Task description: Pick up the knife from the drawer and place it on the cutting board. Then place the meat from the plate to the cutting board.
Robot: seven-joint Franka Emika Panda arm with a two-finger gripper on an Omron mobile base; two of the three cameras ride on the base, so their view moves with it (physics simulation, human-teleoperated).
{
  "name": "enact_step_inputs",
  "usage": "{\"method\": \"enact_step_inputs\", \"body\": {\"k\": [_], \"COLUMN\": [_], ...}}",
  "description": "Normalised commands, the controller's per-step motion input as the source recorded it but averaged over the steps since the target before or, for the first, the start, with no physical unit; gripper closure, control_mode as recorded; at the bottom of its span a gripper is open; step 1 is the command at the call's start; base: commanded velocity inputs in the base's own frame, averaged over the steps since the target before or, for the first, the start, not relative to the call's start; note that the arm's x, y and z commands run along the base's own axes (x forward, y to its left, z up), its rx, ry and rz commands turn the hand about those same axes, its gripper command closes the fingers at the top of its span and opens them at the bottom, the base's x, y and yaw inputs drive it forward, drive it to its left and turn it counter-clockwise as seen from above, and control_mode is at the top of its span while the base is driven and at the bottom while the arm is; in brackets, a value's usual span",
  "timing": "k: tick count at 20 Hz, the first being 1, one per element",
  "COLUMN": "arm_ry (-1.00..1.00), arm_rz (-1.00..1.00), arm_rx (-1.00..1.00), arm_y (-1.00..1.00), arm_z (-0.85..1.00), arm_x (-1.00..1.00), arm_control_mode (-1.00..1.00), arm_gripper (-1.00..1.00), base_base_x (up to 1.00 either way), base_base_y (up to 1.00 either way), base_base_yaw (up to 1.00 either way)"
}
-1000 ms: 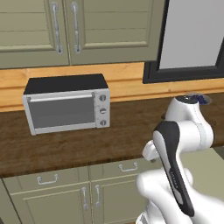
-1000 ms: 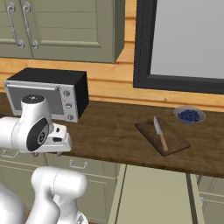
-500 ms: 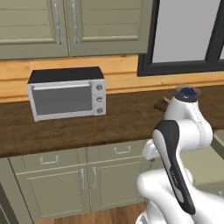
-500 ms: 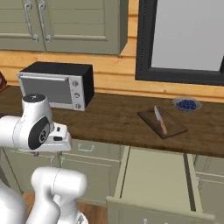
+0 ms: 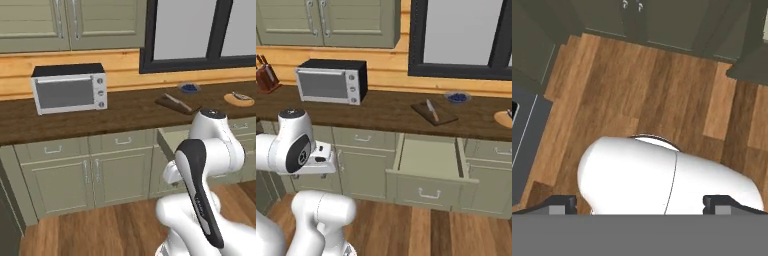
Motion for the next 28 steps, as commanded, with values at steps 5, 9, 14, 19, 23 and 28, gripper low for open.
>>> {"method": "enact_step_inputs", "body": {"k": [5, 9, 14, 19, 23, 28], "arm_ry": [0.0, 0.0, 0.0, 0.0, 0.0, 0.0], "arm_rz": [0.0, 0.0, 0.0, 0.0, 0.0, 0.0], "arm_rx": [0.0, 0.0, 0.0, 0.0, 0.0, 0.0], "arm_y": [0.0, 0.0, 0.0, 0.0, 0.0, 0.0], "arm_z": [0.0, 0.0, 0.0, 0.0, 0.0, 0.0], "arm_x": [0.0, 0.0, 0.0, 0.0, 0.0, 0.0], "arm_control_mode": [1.0, 1.0, 1.0, 1.0, 1.0, 1.0], "arm_gripper": [-1.0, -1.0, -1.0, -1.0, -1.0, -1.0], "base_base_x": [-0.13, -0.04, 0.11, 0.55, 0.68, 0.64], "base_base_y": [-1.0, -1.0, -1.0, -1.0, -1.0, -1.0], "base_base_yaw": [-0.11, -0.03, 0.15, 0.34, 0.21, 0.02]}}
